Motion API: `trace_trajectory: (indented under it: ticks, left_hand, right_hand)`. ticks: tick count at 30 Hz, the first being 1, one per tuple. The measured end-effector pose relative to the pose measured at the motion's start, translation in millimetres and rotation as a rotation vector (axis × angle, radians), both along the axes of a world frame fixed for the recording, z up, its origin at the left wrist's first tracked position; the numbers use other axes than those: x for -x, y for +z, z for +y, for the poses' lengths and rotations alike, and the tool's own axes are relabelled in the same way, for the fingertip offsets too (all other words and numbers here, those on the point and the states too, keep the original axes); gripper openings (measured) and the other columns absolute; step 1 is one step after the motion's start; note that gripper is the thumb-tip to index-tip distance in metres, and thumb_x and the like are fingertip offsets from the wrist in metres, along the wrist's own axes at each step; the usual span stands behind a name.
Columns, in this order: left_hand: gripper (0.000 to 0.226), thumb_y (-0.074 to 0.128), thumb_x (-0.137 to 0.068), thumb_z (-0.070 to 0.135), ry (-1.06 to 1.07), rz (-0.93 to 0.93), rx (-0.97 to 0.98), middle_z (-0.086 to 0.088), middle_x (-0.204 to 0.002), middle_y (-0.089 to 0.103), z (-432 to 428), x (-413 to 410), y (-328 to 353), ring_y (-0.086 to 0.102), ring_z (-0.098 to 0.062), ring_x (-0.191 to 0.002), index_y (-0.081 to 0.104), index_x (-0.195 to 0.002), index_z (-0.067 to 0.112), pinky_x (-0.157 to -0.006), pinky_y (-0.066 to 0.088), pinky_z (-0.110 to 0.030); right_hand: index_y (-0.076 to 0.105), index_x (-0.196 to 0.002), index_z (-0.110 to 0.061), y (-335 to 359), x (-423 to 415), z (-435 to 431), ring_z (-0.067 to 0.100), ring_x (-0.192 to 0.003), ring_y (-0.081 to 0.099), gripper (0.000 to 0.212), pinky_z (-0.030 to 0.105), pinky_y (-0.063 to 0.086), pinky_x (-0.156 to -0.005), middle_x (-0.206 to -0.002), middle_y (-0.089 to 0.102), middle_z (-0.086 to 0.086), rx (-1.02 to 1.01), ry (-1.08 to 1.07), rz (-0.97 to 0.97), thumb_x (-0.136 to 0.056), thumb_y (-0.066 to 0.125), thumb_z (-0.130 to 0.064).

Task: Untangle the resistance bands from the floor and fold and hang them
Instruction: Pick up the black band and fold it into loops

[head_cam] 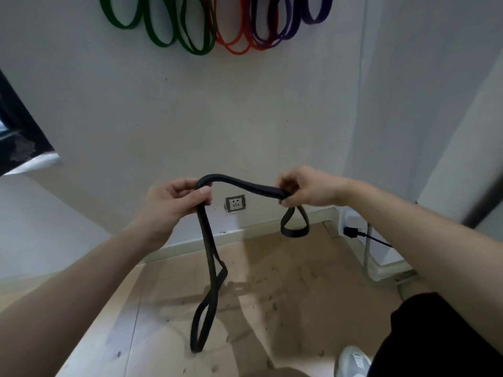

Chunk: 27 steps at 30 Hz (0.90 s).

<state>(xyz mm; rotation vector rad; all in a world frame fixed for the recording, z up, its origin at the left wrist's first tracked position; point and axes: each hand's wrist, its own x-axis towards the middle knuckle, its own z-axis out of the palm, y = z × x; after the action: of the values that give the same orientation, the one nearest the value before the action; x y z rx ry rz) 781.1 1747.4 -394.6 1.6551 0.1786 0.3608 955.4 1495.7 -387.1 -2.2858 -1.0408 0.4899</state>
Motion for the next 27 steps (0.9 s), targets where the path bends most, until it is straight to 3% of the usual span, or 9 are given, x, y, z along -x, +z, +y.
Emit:
trace_trajectory:
  ticks: [2,5,9,11,15,19,21,24,27]
  left_hand:
    - [0.040,0.084,-0.065,0.044,-0.016,-0.040,0.025,-0.005,-0.079,0.073,-10.1,-3.3,4.7,0.070,-0.016,-0.079,0.078,-0.094,0.017,-0.078,0.056,-0.027]
    - [0.028,0.073,-0.075,0.028,-0.017,-0.072,0.047,-0.001,-0.073,0.070,-26.2,-8.3,11.2,0.067,-0.017,-0.076,0.074,-0.099,0.014,-0.089,0.056,-0.035]
    - [0.021,0.073,-0.075,0.027,-0.033,-0.063,0.046,0.002,-0.070,0.066,-34.9,-9.2,16.1,0.061,-0.018,-0.069,0.077,-0.094,0.019,-0.080,0.055,-0.036]
    - [0.019,0.075,-0.075,0.028,-0.054,-0.049,-0.020,0.002,-0.071,0.067,-35.3,-9.7,14.8,0.060,-0.016,-0.067,0.079,-0.092,0.021,-0.073,0.056,-0.032]
    - [0.027,0.077,-0.074,0.020,-0.073,-0.074,-0.124,0.005,-0.075,0.073,-30.6,-8.9,14.8,0.066,-0.010,-0.069,0.074,-0.100,0.016,-0.070,0.057,-0.022]
    - [0.028,0.077,-0.079,0.000,-0.098,-0.061,-0.281,0.004,-0.082,0.077,-27.7,-9.2,14.5,0.074,-0.010,-0.081,0.070,-0.099,0.019,-0.073,0.055,-0.017]
    - [0.022,0.076,-0.082,0.000,-0.084,-0.043,-0.307,-0.003,-0.084,0.077,-29.7,-11.5,11.0,0.075,-0.016,-0.084,0.069,-0.093,0.018,-0.078,0.057,-0.023]
    - [0.015,0.075,-0.084,0.006,-0.112,0.035,-0.344,-0.009,-0.090,0.075,-31.8,-12.6,7.0,0.073,-0.024,-0.091,0.068,-0.089,0.018,-0.090,0.056,-0.039]
    - [0.014,0.076,-0.084,0.011,-0.132,0.077,-0.368,-0.014,-0.096,0.074,-29.5,-11.6,4.8,0.072,-0.027,-0.095,0.067,-0.094,0.016,-0.095,0.056,-0.045]
  right_hand:
    - [0.068,-0.097,-0.017,-6.8,3.6,6.2,0.018,-0.093,0.071,0.015,0.038,0.056,-0.091,-0.097,0.074,0.003,0.091,0.042,-0.001,-0.087,0.076,-0.010]
    - [0.069,-0.104,-0.008,-10.6,12.4,15.9,0.016,-0.099,0.071,0.019,0.032,0.054,-0.092,-0.104,0.075,0.004,0.055,0.087,0.095,-0.087,0.075,-0.003]
    - [0.068,-0.108,-0.013,0.5,33.2,35.0,0.016,-0.107,0.069,0.019,0.033,0.050,-0.100,-0.108,0.074,0.002,-0.211,0.125,0.319,-0.091,0.071,-0.009]
    - [0.065,-0.112,-0.009,9.2,43.0,45.1,0.016,-0.096,0.071,0.022,0.033,0.051,-0.094,-0.100,0.073,0.005,-0.416,0.080,0.371,-0.091,0.071,-0.006]
    - [0.067,-0.113,-0.004,29.7,49.1,45.3,0.029,-0.099,0.073,0.023,0.037,0.057,-0.097,-0.104,0.075,0.017,-0.524,0.066,0.230,-0.090,0.073,-0.004]
    - [0.068,-0.114,-0.004,43.4,55.3,41.2,0.009,-0.093,0.072,0.024,0.024,0.055,-0.091,-0.099,0.075,0.002,-0.587,0.050,0.143,-0.090,0.072,-0.006]
    - [0.067,-0.113,-0.006,48.1,60.2,44.0,0.008,-0.092,0.070,0.022,0.025,0.055,-0.090,-0.099,0.073,0.002,-0.647,0.051,0.099,-0.092,0.070,-0.005]
    - [0.064,-0.111,-0.008,55.2,61.6,43.4,0.018,-0.088,0.070,0.018,0.043,0.059,-0.091,-0.100,0.070,0.007,-0.800,0.021,0.114,-0.094,0.067,-0.004]
    - [0.062,-0.112,-0.007,61.2,58.1,38.3,0.017,-0.080,0.069,0.016,0.041,0.058,-0.087,-0.098,0.066,0.008,-0.903,-0.038,0.162,-0.096,0.062,-0.003]
